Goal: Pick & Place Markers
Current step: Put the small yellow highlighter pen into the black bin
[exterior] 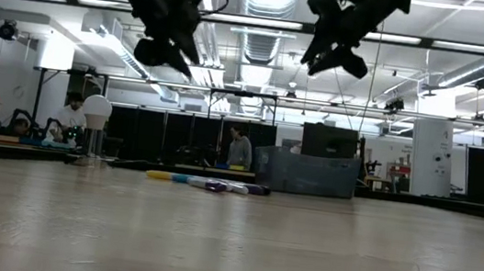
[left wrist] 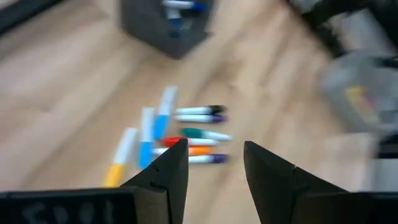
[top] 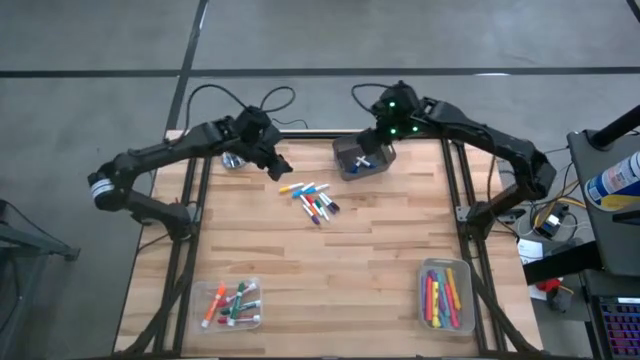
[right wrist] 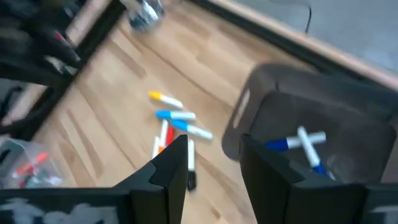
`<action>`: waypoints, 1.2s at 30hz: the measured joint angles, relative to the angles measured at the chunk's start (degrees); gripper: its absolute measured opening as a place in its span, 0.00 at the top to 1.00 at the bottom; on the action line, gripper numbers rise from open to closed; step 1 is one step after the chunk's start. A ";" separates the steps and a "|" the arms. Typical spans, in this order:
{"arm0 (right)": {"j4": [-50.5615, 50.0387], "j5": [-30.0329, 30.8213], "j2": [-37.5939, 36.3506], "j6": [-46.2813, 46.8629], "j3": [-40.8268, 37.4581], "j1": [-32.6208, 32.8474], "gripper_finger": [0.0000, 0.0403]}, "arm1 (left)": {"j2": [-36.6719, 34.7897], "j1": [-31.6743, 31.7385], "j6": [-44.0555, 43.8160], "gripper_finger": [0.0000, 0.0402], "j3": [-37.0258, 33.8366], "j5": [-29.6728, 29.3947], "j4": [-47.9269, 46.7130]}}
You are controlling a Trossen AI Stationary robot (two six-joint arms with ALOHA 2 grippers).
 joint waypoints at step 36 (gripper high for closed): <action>6.32 1.08 -6.85 0.66 0.17 0.62 0.77 | 28.54 -1.13 15.50 0.64 0.00 -11.80 -0.33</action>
